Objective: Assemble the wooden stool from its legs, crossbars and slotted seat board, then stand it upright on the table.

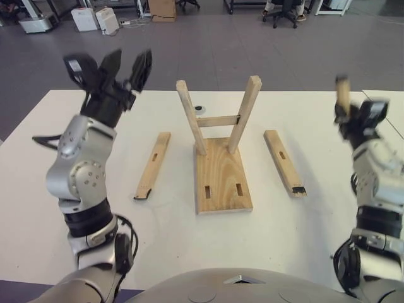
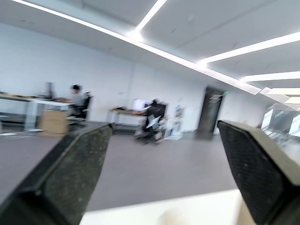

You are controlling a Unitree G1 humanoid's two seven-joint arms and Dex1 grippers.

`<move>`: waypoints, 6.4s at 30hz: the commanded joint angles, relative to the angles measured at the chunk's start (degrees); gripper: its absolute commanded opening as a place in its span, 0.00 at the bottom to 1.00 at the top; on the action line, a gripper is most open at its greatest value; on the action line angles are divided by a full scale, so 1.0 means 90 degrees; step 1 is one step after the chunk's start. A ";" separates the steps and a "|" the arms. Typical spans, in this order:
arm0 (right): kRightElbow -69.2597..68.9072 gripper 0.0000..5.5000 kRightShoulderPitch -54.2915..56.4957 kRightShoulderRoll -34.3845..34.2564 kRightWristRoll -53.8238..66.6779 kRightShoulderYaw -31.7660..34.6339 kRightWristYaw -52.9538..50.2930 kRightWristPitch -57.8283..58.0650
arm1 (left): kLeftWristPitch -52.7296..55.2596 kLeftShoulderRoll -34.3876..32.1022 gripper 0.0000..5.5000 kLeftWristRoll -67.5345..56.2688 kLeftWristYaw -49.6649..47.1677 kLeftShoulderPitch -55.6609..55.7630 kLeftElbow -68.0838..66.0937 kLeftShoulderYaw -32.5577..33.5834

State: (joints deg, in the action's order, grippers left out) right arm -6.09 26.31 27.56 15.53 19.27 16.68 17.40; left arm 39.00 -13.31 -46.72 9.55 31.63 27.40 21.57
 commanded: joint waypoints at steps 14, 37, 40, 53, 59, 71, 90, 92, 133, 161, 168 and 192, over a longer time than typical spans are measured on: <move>-0.2616 0.24 0.1013 -0.0892 0.0037 -0.2920 0.1047 0.0039 | 0.0320 0.0671 0.50 -0.2712 -0.1250 0.1118 0.0124 -0.0942; -0.2965 0.47 -0.0323 -0.0549 0.0411 -0.1788 0.0885 0.0787 | -0.0020 -0.1118 0.07 -0.2522 -0.0756 -0.1008 0.0348 0.0365; -0.2087 0.47 -0.1035 -0.0325 0.0275 -0.0867 0.0779 0.0446 | -0.0263 -0.1552 0.07 -0.1627 -0.0073 -0.2275 -0.0118 0.0565; 0.0376 0.47 -0.1522 -0.0916 -0.0490 -0.1087 0.0331 -0.0924 | -0.1983 -0.0168 0.07 0.0664 0.0550 -0.2825 -0.2720 -0.0362; 0.0594 0.47 -0.1483 -0.1045 -0.0555 -0.1249 0.0329 -0.1126 | -0.2391 -0.0076 0.07 0.1158 0.0727 -0.2653 -0.3411 -0.0448; 0.0638 0.47 -0.1539 -0.1039 -0.0906 -0.1534 0.0323 -0.1369 | -0.2662 -0.0201 0.07 0.2761 0.0665 -0.3839 -0.3951 -0.1465; 0.0727 0.47 -0.1506 -0.1062 -0.1064 -0.1467 0.0233 -0.1606 | -0.1846 -0.1471 0.29 0.2747 0.1116 -0.3630 -0.2209 -0.1371; 0.0777 0.47 -0.1519 -0.1055 -0.1069 -0.1446 0.0215 -0.1651 | -0.1536 -0.1846 0.36 0.2936 0.1257 -0.3730 -0.2072 -0.1393; 0.0582 0.47 0.2850 -0.2507 0.4166 -0.0719 0.0199 0.2571 | -0.2438 -0.0775 0.37 0.2923 0.1526 -0.0709 -0.0441 -0.2515; -0.3370 0.18 -0.3308 -0.1134 0.6577 0.0772 -0.2758 0.3041 | -0.2351 -0.1472 0.72 0.3691 0.2240 -0.3064 0.0167 -0.3054; -0.3221 0.18 -0.3758 -0.0697 0.6924 0.0828 -0.2692 0.2941 | -0.2669 -0.1552 0.73 0.4164 0.2022 -0.3372 -0.0089 -0.2755; -0.3128 0.18 -0.3786 -0.0197 0.6724 0.0217 -0.2983 0.2168 | -0.2611 -0.1275 0.73 0.4334 0.1832 -0.3314 -0.0140 -0.2696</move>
State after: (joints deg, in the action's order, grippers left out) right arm -34.29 -8.12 25.34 79.95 22.41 -10.09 36.87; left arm 15.50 -25.01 -8.38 26.49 0.99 26.76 -2.18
